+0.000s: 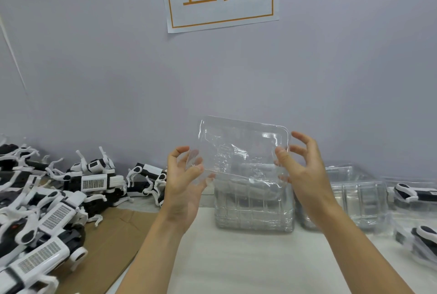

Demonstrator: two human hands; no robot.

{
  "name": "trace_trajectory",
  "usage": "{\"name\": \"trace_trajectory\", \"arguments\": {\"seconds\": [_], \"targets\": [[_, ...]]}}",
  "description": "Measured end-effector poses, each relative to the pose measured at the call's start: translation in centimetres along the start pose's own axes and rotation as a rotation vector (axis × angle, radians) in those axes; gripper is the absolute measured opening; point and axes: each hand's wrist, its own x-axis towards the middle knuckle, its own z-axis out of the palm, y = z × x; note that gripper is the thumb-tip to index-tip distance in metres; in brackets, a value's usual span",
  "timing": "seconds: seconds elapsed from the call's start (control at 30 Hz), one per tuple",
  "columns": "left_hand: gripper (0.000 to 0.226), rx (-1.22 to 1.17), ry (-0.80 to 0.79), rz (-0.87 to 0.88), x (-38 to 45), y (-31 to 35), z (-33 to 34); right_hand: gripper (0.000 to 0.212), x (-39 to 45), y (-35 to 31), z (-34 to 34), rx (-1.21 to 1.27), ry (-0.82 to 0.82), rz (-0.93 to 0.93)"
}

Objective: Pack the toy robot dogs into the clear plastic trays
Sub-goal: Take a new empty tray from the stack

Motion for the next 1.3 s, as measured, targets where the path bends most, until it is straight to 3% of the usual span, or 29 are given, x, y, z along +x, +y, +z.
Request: {"name": "trace_trajectory", "arguments": {"seconds": [0.1, 0.2, 0.37, 0.5, 0.73, 0.97, 1.2, 1.3], "targets": [[0.046, -0.017, -0.006, -0.048, 0.1, 0.2, -0.3, 0.040, 0.2, -0.7, -0.3, -0.070, 0.016, 0.007], [0.014, -0.008, 0.063, -0.067, 0.5, 0.3, -1.2, 0.027, 0.7, -1.7, -1.3, -0.141, -0.027, 0.088], [0.020, 0.206, 0.433, -0.079, 1.6, -0.7, -3.4, 0.014, 1.1, -3.4, -4.2, -0.400, -0.284, 0.313], [0.020, 0.427, 0.545, -0.165, 1.8, -2.7, -5.8, 0.012, 0.3, -4.5, -5.5, -0.604, -0.494, 0.428], [0.011, 0.872, 0.483, -0.295, 0.9, -5.4, -8.5, 0.034, -0.4, -3.8, -3.4, -0.872, -0.703, 0.587], [0.041, 1.204, 0.419, -0.302, 0.5, -6.3, -8.7, 0.048, -0.3, -2.3, -3.2, -1.189, -0.727, 0.656], [0.046, 1.339, 0.441, -0.238, 2.8, -7.5, -7.3, 0.042, -0.2, -1.8, -3.2, -1.146, -0.726, 0.596], [0.050, 1.500, 0.394, -0.314, 4.7, -7.5, -8.4, 0.043, -0.1, -1.6, -3.3, -1.125, -0.733, 0.569]]}}
